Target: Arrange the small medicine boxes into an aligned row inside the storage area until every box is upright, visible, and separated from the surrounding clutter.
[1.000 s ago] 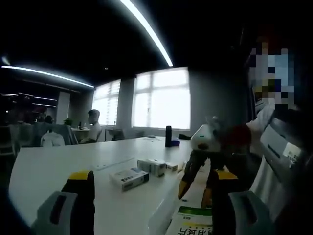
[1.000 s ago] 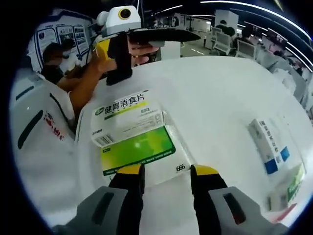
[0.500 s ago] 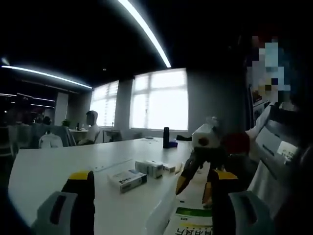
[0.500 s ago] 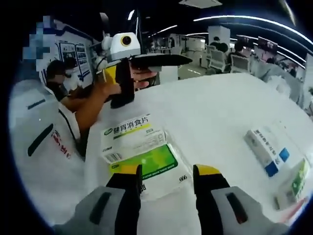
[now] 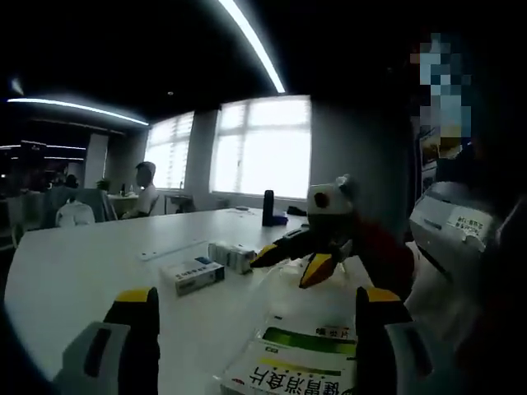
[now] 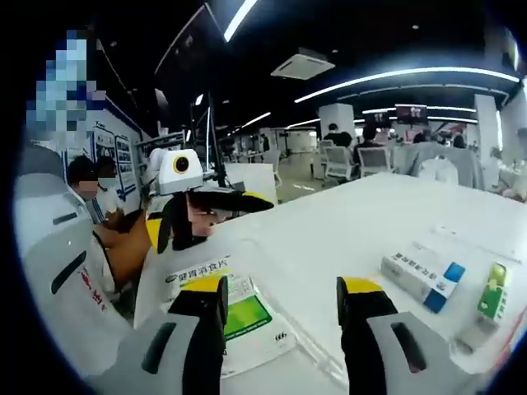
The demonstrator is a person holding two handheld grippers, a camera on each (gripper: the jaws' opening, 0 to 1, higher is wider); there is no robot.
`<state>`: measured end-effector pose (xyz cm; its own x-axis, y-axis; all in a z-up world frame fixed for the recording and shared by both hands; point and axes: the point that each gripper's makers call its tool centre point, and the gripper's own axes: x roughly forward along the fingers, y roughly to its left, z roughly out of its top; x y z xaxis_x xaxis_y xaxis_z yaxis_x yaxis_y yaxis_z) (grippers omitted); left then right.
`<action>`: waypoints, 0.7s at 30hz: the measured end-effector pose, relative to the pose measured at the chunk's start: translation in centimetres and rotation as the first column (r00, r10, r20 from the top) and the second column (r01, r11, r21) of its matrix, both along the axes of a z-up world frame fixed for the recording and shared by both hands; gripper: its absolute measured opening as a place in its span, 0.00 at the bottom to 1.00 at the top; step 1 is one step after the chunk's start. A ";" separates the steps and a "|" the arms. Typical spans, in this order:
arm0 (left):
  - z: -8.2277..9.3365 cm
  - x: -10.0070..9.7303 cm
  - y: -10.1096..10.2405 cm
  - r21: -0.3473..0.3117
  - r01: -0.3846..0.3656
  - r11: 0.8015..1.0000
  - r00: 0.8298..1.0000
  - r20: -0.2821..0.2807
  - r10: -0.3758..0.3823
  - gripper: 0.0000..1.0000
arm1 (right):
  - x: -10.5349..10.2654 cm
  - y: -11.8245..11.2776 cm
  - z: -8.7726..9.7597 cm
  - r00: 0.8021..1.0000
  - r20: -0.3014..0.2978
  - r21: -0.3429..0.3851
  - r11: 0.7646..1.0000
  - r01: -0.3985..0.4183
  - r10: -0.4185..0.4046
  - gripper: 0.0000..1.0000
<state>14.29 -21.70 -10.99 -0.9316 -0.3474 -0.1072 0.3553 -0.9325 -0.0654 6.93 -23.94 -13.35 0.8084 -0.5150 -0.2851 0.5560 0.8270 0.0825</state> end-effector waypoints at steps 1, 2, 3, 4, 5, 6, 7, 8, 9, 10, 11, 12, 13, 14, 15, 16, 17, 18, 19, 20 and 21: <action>0.0 0.0 0.1 -0.002 -0.002 1.000 1.000 0.004 0.002 0.99 | 0.0 0.0 0.0 1.000 -0.002 -0.003 1.000 -0.001 0.001 0.65; 0.0 0.0 0.1 -0.002 -0.005 1.000 1.000 0.006 0.005 0.99 | 0.2 0.2 -0.3 1.000 -0.021 -0.011 1.000 -0.018 0.018 0.69; -0.1 0.1 0.2 -0.002 -0.010 1.000 1.000 0.011 0.010 0.99 | 0.2 0.3 -0.4 0.999 -0.027 -0.013 1.000 -0.023 0.023 0.73; -0.1 0.2 0.3 -0.003 -0.013 1.000 1.000 0.015 0.013 0.99 | 0.2 0.3 -0.5 0.999 -0.028 -0.014 1.000 -0.027 0.027 0.75; -0.1 0.4 0.5 -0.005 -0.016 1.000 1.000 0.017 0.016 0.99 | 0.2 0.3 -0.5 0.999 -0.027 -0.014 0.999 -0.031 0.030 0.75; -0.2 0.5 0.6 -0.005 -0.021 1.000 1.000 0.017 0.021 0.99 | 0.2 0.4 -0.5 0.999 -0.020 -0.015 0.999 -0.035 0.035 0.76; -0.3 0.8 0.7 -0.005 -0.028 1.000 0.999 0.016 0.028 0.99 | 0.2 0.4 -0.5 0.999 -0.014 -0.018 0.999 -0.039 0.039 0.78; -0.3 1.0 0.8 -0.005 -0.036 0.999 0.999 0.014 0.036 1.00 | 0.2 0.4 -0.4 0.999 -0.011 -0.019 0.999 -0.040 0.040 0.80; -0.3 1.1 0.9 -0.005 -0.039 0.999 0.999 0.014 0.039 1.00 | 0.2 0.5 -0.4 0.999 -0.010 -0.019 0.999 -0.041 0.040 0.82; -0.4 1.1 0.9 -0.005 -0.041 0.999 0.999 0.014 0.041 1.00 | 0.2 0.5 -0.4 0.999 -0.010 -0.020 0.999 -0.041 0.041 0.84; -0.4 1.2 0.9 -0.005 -0.043 0.999 0.999 0.013 0.043 1.00 | 0.2 0.5 -0.4 0.999 -0.010 -0.020 0.999 -0.041 0.041 0.86; -0.5 1.9 1.1 -0.009 -0.075 0.997 0.997 0.018 0.075 1.00 | 0.0 0.6 -0.3 0.999 -0.013 -0.040 0.998 -0.047 0.046 0.89; -0.5 2.3 1.2 -0.014 -0.089 0.996 0.996 0.023 0.090 1.00 | -0.2 0.6 0.1 0.999 -0.001 -0.067 0.997 -0.043 0.043 0.92; -0.5 2.6 1.3 -0.017 -0.097 0.995 0.995 0.025 0.097 1.00 | -0.3 0.6 0.3 0.999 0.004 -0.083 0.996 -0.042 0.042 0.95; -0.5 2.7 1.4 -0.018 -0.100 0.995 0.995 0.024 0.101 1.00 | -0.4 0.5 0.3 0.999 0.003 -0.092 0.995 -0.038 0.039 0.97; -0.5 2.9 1.5 -0.016 -0.106 0.994 0.994 0.021 0.107 1.00 | -0.5 0.4 0.2 0.999 -0.003 -0.101 0.994 -0.035 0.035 0.99; -0.5 2.9 1.6 -0.014 -0.109 0.994 0.994 0.020 0.109 1.00 | -0.7 0.4 0.1 0.999 -0.012 -0.107 0.994 -0.035 0.034 0.98; -0.5 3.1 1.7 -0.012 -0.116 0.993 0.993 0.018 0.116 1.00 | -0.8 0.4 0.0 0.999 -0.013 -0.109 0.993 -0.035 0.034 0.98; -0.6 3.2 1.7 -0.011 -0.125 0.992 0.992 0.017 0.125 1.00 | -1.0 0.4 -0.1 0.999 -0.011 -0.107 0.994 -0.032 0.031 0.98; -0.6 3.3 1.8 -0.008 -0.132 0.991 0.991 0.017 0.132 1.00 | -1.1 0.3 -0.2 1.000 -0.009 -0.097 0.995 -0.027 0.026 0.96; -0.7 3.5 1.8 -0.007 -0.138 0.990 0.990 0.013 0.138 1.00 | -1.3 0.3 -0.4 1.000 -0.012 -0.091 0.996 -0.024 0.023 0.94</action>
<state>17.79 -19.86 -11.68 -0.8732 -0.4731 -0.1169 0.4813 -0.8749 -0.0541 5.66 -23.65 -13.71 0.8174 -0.5203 -0.2472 0.5369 0.8436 0.0000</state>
